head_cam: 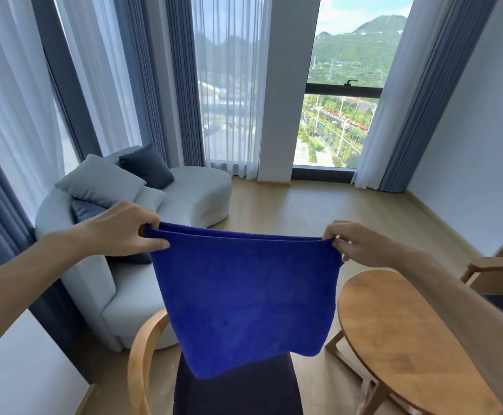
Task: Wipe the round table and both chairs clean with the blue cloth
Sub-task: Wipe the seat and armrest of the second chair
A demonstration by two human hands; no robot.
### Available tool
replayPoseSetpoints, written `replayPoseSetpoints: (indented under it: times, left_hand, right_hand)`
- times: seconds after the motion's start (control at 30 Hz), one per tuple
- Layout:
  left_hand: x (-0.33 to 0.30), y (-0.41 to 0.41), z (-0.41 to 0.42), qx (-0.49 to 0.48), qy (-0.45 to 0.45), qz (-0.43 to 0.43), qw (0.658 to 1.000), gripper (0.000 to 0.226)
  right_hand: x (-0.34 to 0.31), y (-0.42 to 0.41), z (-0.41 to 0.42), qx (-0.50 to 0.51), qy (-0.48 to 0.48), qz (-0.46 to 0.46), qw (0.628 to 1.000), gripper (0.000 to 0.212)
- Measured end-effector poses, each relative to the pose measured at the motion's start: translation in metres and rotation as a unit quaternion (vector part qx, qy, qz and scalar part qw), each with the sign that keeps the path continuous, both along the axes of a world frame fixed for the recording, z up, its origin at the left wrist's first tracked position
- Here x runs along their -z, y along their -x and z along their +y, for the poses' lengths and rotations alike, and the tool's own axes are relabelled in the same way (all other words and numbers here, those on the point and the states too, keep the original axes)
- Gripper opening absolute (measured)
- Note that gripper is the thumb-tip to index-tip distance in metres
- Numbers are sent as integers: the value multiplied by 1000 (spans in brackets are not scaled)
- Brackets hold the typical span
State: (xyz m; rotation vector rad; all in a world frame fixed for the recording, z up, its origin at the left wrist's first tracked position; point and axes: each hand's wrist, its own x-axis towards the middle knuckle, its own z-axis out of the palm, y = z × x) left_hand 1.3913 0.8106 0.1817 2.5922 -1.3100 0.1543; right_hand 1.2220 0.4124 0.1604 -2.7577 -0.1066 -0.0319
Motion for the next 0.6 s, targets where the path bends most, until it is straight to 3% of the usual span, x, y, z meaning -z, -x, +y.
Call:
replayPoseSetpoints:
  times: [0.1, 0.2, 0.43, 0.6]
  left_hand:
    - [-3, -2, 2, -23, 74, -11, 997, 47]
    - [-11, -4, 5, -48, 111, -5, 993, 32]
    - [-20, -5, 6, -45, 123, -39, 991, 26]
    - [-17, -5, 8, -51, 127, -30, 990, 28]
  right_hand:
    - [-1, 4, 4, -6, -52, 4, 999, 27]
    - [0, 7, 11, -24, -72, 22, 997, 29]
    - [17, 11, 21, -61, -2, 42, 997, 30]
    - [26, 8, 19, -22, 23, 16, 999, 23]
